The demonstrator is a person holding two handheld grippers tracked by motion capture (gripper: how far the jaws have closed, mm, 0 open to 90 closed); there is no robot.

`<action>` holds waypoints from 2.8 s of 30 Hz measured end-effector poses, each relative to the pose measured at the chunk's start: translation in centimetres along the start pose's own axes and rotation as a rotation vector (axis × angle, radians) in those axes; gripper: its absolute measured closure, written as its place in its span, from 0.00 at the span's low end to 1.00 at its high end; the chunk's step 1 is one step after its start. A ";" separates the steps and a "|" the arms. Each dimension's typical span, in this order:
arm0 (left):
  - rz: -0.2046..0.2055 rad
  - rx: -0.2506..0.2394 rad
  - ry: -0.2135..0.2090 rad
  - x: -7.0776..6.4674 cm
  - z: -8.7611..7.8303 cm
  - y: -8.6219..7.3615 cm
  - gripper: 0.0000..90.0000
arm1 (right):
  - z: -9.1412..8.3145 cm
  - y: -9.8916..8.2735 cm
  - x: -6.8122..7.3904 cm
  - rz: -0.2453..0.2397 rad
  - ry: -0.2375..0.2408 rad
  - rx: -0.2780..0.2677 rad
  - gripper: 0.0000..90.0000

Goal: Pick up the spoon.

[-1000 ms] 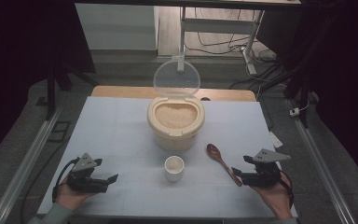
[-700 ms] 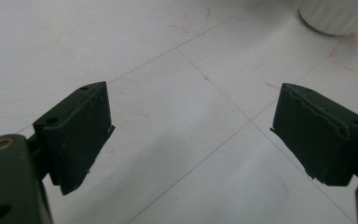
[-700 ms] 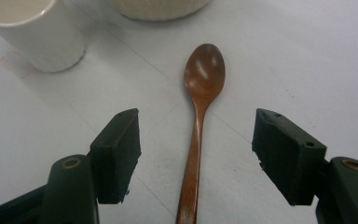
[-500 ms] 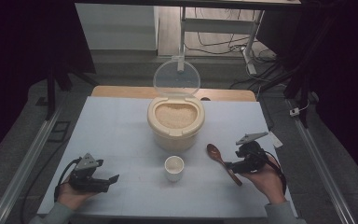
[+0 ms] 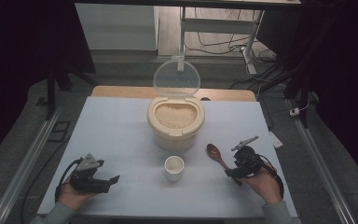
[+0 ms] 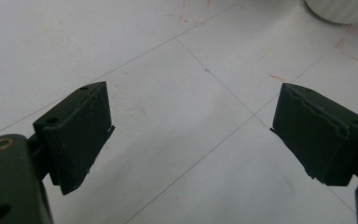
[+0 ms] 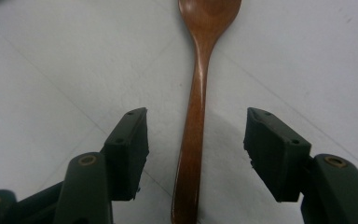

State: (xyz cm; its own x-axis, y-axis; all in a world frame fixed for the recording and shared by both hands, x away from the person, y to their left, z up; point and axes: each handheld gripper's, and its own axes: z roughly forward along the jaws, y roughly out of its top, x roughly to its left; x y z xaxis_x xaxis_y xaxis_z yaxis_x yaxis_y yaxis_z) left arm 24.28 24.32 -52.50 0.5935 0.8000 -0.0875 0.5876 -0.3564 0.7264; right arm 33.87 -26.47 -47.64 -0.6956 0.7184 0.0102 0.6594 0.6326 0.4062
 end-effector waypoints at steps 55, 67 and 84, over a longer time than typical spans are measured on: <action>0.013 0.026 0.014 0.3 0.2 -0.4 0.13 | -1.0 0.2 -0.4 0.020 -0.011 -0.066 0.88; 0.014 0.028 0.015 0.4 0.2 -0.4 0.13 | -3.2 0.2 -0.2 -0.021 0.066 -0.192 0.88; 0.013 0.027 0.018 0.5 0.2 -0.4 0.13 | -4.3 1.0 1.3 -0.087 0.167 -0.258 0.88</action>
State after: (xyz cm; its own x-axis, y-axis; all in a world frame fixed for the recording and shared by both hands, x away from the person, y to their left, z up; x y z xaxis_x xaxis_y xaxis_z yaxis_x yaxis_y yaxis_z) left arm 24.44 24.73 -52.99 0.5909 0.8041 -0.0658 0.5952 -0.3794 0.7083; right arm 32.39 -26.18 -43.28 -0.7976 0.5936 0.1066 0.5160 0.5802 0.6301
